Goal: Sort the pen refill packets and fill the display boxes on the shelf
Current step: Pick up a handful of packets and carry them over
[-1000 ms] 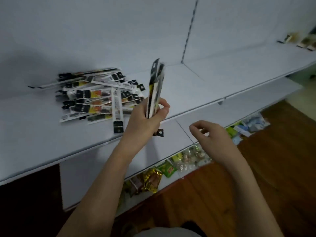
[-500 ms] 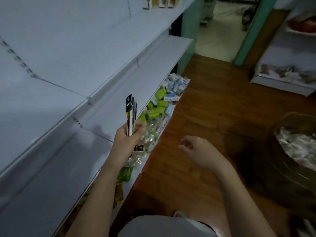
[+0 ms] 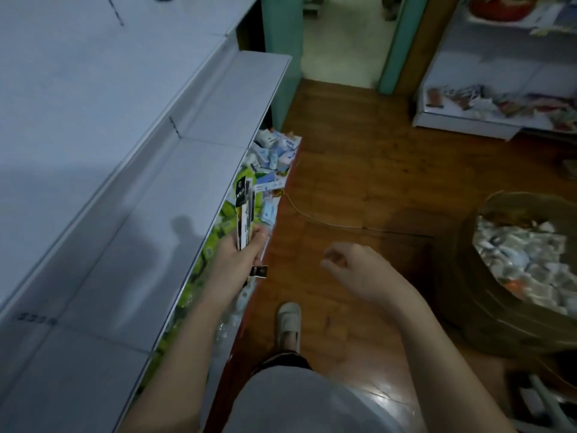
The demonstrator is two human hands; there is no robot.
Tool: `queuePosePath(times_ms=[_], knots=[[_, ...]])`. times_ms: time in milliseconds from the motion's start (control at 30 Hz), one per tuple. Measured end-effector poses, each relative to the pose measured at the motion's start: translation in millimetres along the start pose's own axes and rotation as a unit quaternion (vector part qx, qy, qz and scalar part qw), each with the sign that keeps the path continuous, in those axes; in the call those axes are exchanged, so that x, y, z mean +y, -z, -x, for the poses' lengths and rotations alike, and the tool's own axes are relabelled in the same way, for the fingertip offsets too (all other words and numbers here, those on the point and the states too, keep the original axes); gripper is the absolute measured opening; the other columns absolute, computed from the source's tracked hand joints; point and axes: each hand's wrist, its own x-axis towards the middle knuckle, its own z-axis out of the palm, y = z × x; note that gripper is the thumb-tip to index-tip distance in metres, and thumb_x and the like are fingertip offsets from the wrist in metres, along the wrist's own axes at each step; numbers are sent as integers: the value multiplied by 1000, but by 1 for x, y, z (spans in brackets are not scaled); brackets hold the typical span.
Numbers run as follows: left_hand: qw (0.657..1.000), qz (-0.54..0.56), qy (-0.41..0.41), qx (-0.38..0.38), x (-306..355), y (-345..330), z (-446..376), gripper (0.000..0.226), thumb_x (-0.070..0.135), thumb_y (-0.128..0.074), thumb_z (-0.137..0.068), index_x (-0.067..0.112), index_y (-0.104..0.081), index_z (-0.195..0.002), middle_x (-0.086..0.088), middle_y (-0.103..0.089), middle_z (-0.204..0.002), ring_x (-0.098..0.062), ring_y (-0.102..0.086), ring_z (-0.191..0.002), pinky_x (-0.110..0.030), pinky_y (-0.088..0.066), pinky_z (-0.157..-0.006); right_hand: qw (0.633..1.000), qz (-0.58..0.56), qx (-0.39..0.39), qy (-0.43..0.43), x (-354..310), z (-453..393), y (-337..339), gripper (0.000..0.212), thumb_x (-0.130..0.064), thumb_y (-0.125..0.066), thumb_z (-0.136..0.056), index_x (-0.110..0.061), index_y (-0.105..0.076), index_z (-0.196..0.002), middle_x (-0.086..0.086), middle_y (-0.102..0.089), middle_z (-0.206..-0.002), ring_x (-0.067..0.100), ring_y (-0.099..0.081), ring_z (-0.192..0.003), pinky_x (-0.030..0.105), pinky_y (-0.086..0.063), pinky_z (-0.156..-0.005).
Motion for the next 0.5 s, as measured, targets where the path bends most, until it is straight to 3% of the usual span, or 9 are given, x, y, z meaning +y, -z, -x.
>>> queuePosePath(times_ms=[100, 233, 367, 500], knots=[[999, 7, -14, -32, 18, -17, -68, 26, 26, -57, -99, 21, -59, -74, -9, -47, -65, -18, -49, -59, -15, -47, -58, 999, 7, 17, -36, 7, -44, 39, 32, -49, -51, -98, -29, -61, -120, -9, -62, -115, 14, -58, -104, 41, -53, -90], [996, 6, -41, -82, 45, -38, -156, 24, 25, -58, -99, 20, -62, -76, -5, -46, -60, -15, -48, -56, -22, -49, -62, 995, -15, 65, -68, 22, -93, 85, 29, -45, -51, -99, -26, -62, -117, -9, -63, -110, 12, -59, -96, 37, -54, -84], [994, 0, -40, -97, 61, -61, -218, 16, 26, -58, -99, 18, -65, -87, -4, -47, -61, -14, -49, -57, -24, -52, -65, 992, -38, 44, -116, 51, -127, 115, 33, -43, -50, -101, -22, -61, -123, -6, -63, -109, 12, -60, -95, 29, -52, -77], [993, -19, -21, -116, 58, -93, -269, 16, 23, -58, -99, 19, -64, -85, -5, -46, -63, -16, -49, -60, -18, -47, -57, 987, -49, 23, -151, 86, -177, 135, 32, -42, -50, -100, -21, -61, -123, -4, -63, -112, 15, -59, -98, 31, -50, -80]])
